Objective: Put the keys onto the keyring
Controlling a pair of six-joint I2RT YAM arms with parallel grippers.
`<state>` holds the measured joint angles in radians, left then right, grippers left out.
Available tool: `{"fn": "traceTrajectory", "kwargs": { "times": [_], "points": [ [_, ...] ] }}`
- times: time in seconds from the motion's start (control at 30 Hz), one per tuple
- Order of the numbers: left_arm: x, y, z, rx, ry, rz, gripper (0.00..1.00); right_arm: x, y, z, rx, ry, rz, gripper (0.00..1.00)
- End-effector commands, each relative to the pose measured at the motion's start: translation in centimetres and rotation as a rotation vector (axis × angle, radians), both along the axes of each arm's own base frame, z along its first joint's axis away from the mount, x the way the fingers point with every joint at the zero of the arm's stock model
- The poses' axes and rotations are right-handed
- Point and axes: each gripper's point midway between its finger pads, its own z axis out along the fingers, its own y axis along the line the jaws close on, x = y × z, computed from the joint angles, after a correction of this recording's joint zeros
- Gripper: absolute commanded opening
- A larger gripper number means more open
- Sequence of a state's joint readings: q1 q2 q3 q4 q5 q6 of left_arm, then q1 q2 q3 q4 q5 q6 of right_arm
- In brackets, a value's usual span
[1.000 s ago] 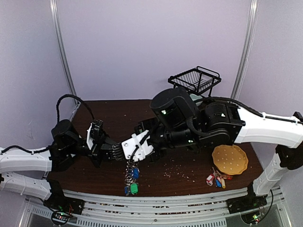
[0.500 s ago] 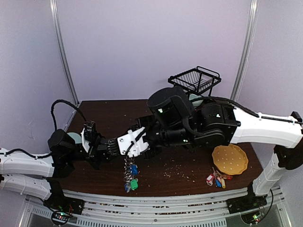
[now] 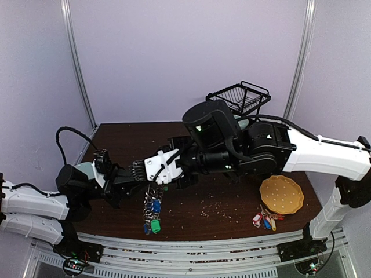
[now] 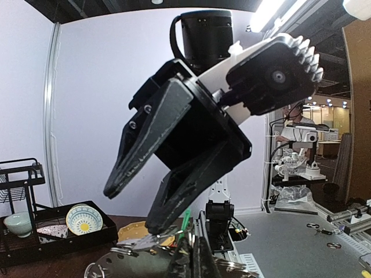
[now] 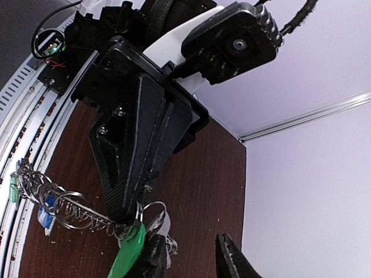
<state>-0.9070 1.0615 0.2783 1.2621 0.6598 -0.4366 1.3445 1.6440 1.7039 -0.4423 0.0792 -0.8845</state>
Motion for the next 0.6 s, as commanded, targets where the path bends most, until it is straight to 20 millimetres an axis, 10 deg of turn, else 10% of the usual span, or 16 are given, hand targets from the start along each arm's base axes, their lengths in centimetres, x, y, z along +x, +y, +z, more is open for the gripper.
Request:
{"fn": "traceTrajectory", "kwargs": {
  "times": [0.0, 0.3, 0.57],
  "points": [
    [-0.4, 1.2, 2.3, -0.105, -0.055, 0.027, 0.00, 0.3, -0.3, 1.8, 0.051, 0.028, -0.020, 0.31],
    [-0.1, 1.3, 2.4, -0.101, -0.070, 0.063, 0.00, 0.5, -1.3, 4.4, 0.142, 0.077, -0.065, 0.34],
    [0.6, 1.4, 2.5, -0.110, -0.058, 0.104, 0.00, -2.5, -2.7, 7.4, 0.378, 0.481, -0.073, 0.31]
  ]
}}
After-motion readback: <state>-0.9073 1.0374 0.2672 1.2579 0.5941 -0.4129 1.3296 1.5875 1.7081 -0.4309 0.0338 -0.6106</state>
